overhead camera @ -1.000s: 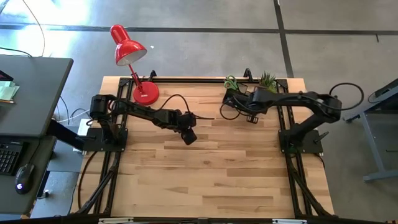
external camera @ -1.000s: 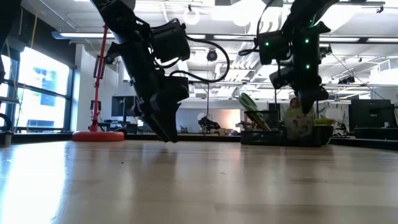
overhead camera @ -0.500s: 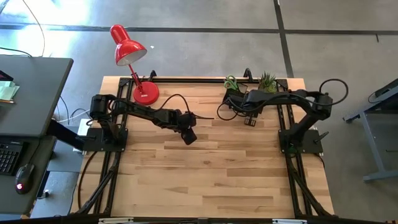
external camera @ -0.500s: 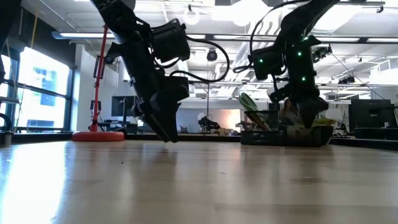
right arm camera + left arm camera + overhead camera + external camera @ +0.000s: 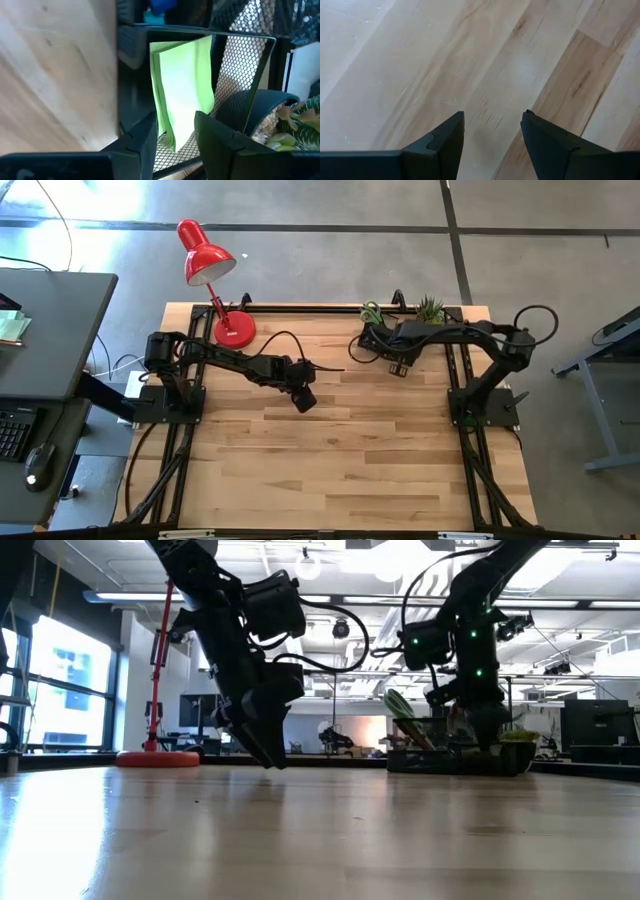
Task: Pick and place office supplies into organizer
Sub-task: Put the green sticky notes into the black desk organizer, then return to Home Position
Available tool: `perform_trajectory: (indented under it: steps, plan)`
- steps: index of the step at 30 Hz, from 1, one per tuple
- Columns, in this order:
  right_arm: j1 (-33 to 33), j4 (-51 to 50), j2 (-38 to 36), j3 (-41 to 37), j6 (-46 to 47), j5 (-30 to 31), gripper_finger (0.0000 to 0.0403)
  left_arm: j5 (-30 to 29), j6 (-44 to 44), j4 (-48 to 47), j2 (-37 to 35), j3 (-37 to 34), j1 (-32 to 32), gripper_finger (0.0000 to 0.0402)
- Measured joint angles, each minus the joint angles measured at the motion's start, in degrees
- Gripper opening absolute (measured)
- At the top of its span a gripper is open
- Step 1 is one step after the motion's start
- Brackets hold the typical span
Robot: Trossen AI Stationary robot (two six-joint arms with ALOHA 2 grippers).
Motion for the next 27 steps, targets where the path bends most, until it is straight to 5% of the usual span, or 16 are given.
perform_trajectory:
  steps: [6,13,18,27]
  plan:
    - [-3.2,0.3,0.0,0.0,-0.7,0.0,0.0122,0.0,0.0,0.0,0.0,0.0,0.0,0.0184]
    - [-3.5,0.0,0.0,0.0,0.0,-7.3,0.0122,0.0,0.0,0.0,0.0,0.0,0.0,0.0184]
    - [-1.8,-3.6,-0.8,0.0,-0.1,-5.6,0.0122,0.0,0.0,0.0,0.0,0.0,0.0,0.0184]
    - [2.5,-3.4,-12.5,0.0,3.1,-4.0,0.0122,1.1,-1.0,1.3,-0.6,0.0,-0.1,0.0184]
